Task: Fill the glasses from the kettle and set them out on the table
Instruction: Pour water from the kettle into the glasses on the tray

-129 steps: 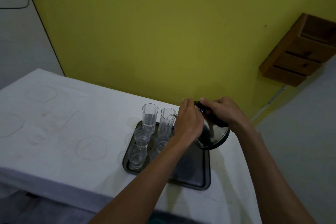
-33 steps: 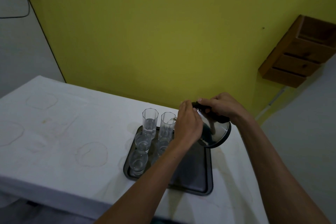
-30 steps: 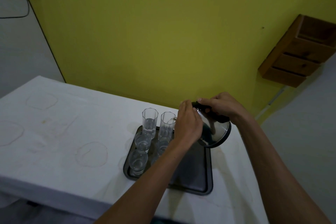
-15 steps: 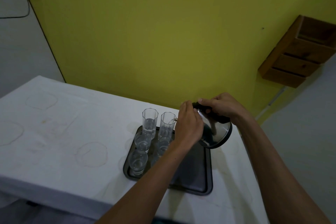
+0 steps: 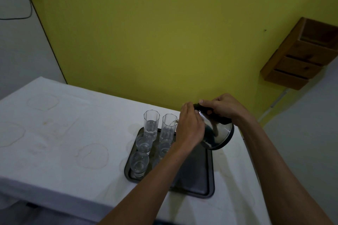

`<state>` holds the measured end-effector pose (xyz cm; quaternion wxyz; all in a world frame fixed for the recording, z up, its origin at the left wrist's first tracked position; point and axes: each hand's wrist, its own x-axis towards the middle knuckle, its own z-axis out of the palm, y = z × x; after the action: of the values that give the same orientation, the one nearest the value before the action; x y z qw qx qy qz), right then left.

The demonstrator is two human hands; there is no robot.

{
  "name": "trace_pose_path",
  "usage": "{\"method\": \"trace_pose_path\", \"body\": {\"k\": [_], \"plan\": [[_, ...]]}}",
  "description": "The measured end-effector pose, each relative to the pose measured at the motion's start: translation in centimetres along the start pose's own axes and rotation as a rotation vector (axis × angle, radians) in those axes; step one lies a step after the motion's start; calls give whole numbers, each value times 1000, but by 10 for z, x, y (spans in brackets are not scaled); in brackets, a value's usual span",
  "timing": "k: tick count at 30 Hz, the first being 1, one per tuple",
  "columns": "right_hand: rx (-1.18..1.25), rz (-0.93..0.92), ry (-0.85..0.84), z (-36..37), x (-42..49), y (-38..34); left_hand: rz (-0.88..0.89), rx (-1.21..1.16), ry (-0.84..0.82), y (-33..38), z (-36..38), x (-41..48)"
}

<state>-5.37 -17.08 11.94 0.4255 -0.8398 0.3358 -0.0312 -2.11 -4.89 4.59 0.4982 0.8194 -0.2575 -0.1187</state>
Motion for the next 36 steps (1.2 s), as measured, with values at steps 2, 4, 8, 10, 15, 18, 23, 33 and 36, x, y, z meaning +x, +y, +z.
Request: {"method": "trace_pose_path", "body": {"k": [2, 4, 8, 10, 15, 18, 23, 33, 36], "plan": [[-2, -1, -1, 0, 0, 0, 3, -1, 2, 0, 0, 0], [-12, -4, -2, 0, 1, 0, 4, 2, 2, 0, 0, 0], [-16, -6, -3, 0, 3, 0, -3, -3, -7, 0, 1, 2], [-20, -6, -3, 0, 5, 0, -3, -10, 4, -2, 1, 3], [-35, -6, -1, 1, 6, -1, 10, -12, 21, -3, 2, 4], [-32, -5, -1, 1, 7, -2, 8, -12, 23, -3, 2, 5], [-41, -7, -5, 1, 7, -1, -1, -4, 27, -4, 2, 6], [-53, -4, -1, 3, 9, -2, 3, -1, 10, -4, -1, 5], [-57, -4, 0, 4, 9, -2, -10, -11, 1, -5, 0, 5]]}}
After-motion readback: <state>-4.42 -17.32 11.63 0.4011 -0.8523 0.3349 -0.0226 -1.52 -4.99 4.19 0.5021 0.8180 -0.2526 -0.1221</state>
